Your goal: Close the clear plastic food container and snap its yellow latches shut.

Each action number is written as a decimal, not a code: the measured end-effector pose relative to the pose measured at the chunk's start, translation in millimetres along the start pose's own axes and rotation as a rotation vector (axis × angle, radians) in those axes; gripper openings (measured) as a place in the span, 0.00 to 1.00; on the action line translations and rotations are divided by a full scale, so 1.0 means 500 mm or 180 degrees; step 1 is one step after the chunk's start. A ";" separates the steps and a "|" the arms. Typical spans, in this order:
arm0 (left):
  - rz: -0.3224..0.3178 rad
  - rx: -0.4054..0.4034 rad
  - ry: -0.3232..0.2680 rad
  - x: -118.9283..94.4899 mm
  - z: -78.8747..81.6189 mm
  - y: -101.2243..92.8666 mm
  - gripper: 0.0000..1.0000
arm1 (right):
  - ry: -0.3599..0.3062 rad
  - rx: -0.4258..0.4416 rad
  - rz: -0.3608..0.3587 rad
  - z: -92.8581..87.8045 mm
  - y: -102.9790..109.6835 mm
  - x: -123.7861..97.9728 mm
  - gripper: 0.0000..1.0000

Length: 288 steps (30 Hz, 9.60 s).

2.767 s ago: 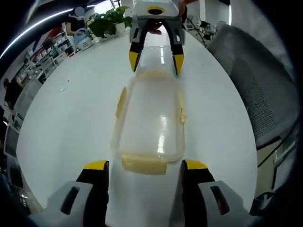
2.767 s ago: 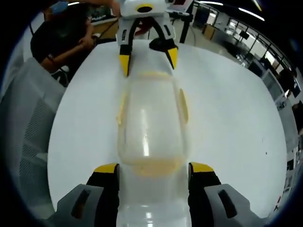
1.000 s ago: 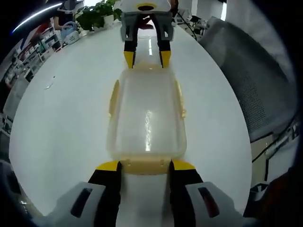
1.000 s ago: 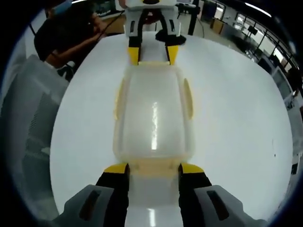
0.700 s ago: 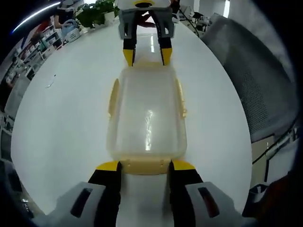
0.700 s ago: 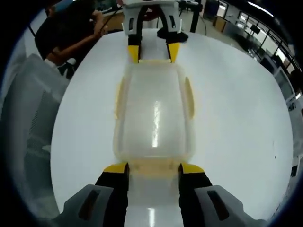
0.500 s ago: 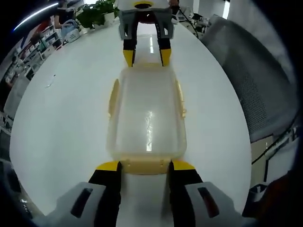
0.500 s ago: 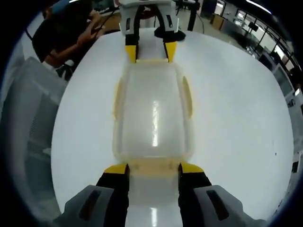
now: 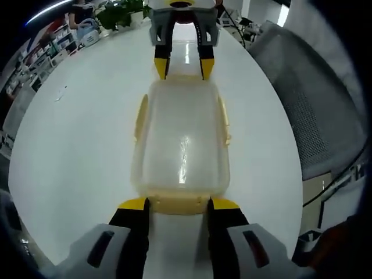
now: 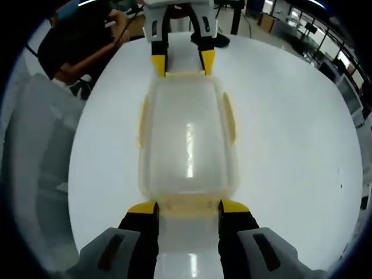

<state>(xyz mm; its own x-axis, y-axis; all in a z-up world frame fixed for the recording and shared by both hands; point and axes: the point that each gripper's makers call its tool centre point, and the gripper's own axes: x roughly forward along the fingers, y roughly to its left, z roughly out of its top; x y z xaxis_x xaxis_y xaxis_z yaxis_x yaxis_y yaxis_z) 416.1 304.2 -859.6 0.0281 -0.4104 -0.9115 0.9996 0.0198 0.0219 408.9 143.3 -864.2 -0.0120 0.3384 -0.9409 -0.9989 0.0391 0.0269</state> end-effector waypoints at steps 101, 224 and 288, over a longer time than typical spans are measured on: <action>0.0386 0.0148 -0.0145 -0.052 0.313 -0.016 0.39 | -0.0060 -0.0084 -0.0351 -0.197 -0.001 -0.234 0.39; 0.0129 0.0025 -0.0281 0.095 0.485 0.002 0.39 | -0.0090 0.0132 -0.0080 -0.415 -0.029 -0.272 0.39; 0.0498 -0.3478 -0.0850 0.083 0.495 0.001 0.39 | -0.0887 0.3955 -0.0586 -0.399 -0.059 -0.291 0.40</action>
<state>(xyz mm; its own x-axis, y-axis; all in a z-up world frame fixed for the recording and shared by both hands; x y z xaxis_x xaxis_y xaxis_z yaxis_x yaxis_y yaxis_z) 419.7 61.7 -795.7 0.2838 -0.5122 -0.8106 0.4455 0.8190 -0.3616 431.1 -94.4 -795.4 0.2811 0.4129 -0.8663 -0.2702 0.9003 0.3414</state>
